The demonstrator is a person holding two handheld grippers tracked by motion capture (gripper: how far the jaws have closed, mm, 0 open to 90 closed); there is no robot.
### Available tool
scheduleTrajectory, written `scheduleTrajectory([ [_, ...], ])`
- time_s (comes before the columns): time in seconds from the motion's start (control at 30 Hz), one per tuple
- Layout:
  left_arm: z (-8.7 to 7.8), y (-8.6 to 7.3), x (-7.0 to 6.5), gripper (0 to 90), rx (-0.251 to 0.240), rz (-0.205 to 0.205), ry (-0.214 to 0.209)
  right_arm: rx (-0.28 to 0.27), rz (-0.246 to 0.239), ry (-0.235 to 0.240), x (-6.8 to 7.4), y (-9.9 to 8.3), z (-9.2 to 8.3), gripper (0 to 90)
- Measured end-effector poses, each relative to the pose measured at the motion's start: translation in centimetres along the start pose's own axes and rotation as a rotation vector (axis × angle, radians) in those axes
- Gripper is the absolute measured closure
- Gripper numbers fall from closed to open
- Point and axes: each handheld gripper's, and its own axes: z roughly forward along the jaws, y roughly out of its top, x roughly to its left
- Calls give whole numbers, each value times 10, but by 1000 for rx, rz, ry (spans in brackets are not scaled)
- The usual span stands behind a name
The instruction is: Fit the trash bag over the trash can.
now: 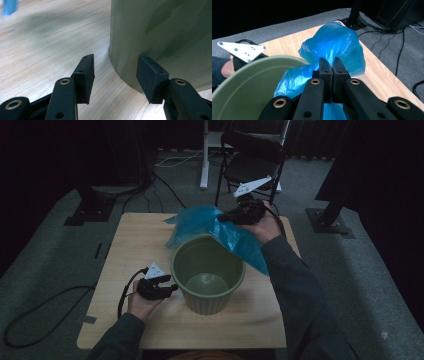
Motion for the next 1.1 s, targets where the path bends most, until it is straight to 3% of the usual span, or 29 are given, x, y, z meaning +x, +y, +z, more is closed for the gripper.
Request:
scheduleTrajectory([
  [0.37,10,7,-8,486,-7,18,-15,-33,-25,57,20,32,24,890],
  [0.5,14,9,-11,486,-13,27,-24,-70,-5,118,31,45,34,890],
  [0.73,14,11,-13,481,-22,32,-29,-153,-10,165,56,70,43,890],
  [0.83,12,11,-12,480,-30,37,-26,-149,-32,169,59,69,45,888],
  [0.97,10,10,-10,480,-34,26,-18,-94,-57,125,57,52,48,886],
  [1.1,7,10,-9,480,-43,20,-12,-89,-28,102,48,31,43,883],
])
